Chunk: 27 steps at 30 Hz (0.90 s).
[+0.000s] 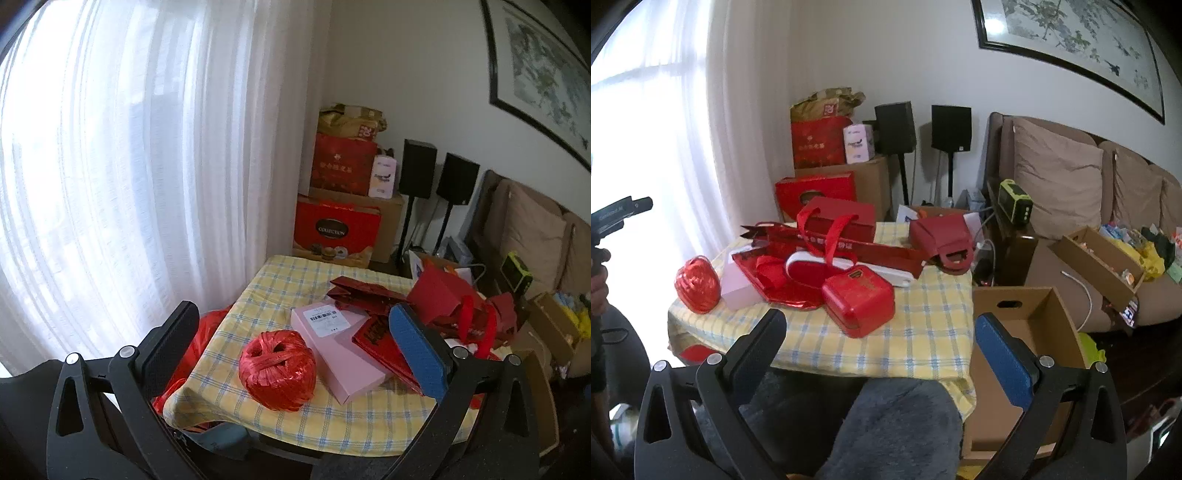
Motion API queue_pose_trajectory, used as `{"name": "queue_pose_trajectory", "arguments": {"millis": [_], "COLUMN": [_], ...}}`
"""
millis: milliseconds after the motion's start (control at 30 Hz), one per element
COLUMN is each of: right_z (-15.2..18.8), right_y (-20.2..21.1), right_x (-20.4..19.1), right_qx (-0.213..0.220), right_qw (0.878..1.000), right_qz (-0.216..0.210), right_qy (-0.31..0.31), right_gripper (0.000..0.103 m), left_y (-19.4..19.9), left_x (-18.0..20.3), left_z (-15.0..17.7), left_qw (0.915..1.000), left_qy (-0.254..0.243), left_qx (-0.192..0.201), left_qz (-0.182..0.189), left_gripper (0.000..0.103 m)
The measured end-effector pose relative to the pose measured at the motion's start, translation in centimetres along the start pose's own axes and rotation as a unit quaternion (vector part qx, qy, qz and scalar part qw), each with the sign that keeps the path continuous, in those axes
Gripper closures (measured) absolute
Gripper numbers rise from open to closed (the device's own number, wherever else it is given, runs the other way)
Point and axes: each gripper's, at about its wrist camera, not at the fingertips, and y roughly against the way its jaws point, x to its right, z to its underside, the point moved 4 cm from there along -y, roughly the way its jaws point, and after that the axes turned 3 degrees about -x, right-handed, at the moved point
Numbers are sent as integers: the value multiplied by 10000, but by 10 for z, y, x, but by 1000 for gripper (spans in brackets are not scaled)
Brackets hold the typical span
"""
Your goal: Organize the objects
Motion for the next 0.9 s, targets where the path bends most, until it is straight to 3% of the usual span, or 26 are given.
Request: {"name": "queue_pose_trajectory", "arguments": {"millis": [633, 900], "right_z": [21, 23], "right_y": [-36, -39], "right_x": [-19, -16], "right_qx": [-415, -479], "right_qw": [9987, 9985], "right_qz": [18, -177], "right_qy": [307, 209], "right_gripper": [0, 0], "left_y": [-29, -47], "left_x": [-11, -13], "left_z": [17, 28], "left_qw": [9993, 9985], "left_qy": [248, 288], "left_qx": [-253, -436], "left_qz": [-147, -139], "left_gripper": [0, 0]}}
